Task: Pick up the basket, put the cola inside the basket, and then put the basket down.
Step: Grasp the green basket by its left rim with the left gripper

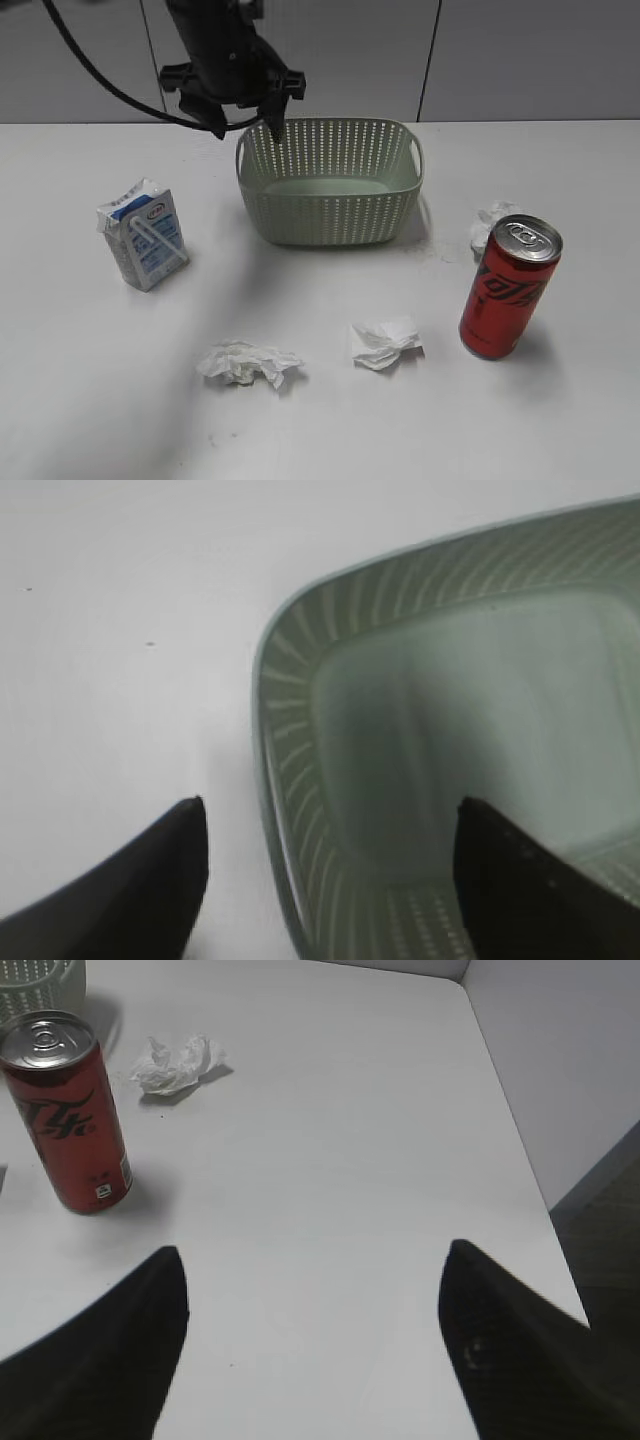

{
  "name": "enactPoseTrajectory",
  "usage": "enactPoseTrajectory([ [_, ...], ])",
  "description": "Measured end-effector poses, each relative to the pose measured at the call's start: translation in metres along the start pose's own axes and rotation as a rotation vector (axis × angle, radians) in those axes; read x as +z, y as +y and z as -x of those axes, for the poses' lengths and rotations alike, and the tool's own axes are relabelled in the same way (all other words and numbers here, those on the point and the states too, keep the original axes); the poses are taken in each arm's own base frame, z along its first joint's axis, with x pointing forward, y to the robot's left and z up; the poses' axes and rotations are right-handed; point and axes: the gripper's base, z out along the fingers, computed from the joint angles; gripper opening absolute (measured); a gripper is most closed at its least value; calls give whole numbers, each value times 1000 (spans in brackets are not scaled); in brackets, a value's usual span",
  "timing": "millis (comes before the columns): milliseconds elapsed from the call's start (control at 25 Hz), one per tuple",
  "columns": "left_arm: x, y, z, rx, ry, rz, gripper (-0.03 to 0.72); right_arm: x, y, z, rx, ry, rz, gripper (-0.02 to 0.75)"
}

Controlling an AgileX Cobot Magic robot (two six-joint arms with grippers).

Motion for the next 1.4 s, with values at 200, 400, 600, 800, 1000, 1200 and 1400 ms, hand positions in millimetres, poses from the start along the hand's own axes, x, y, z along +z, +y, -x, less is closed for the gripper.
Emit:
enactPoseTrajectory([
  [200, 34, 2, -1, -29, 46, 17, 582, 0, 0, 0, 0, 0, -1, 592],
  [400, 61, 7, -6, -53, 97, 43, 573, 0, 0, 0, 0, 0, -1, 592],
  [600, 76, 9, -10, -69, 125, 55, 521, 0, 0, 0, 1, 0, -1, 592],
  [800, 76, 9, -11, -71, 130, 53, 327, 0, 0, 0, 1, 0, -1, 592],
  [1000, 76, 6, -11, -108, 139, 18, 41, 0, 0, 0, 0, 0, -1, 592],
  [1200, 74, 2, -15, -161, 182, -22, 6, 0, 0, 0, 0, 0, -1, 592],
  [1400, 53, 4, -12, -204, 184, -30, 6, 0, 0, 0, 1, 0, -1, 592],
])
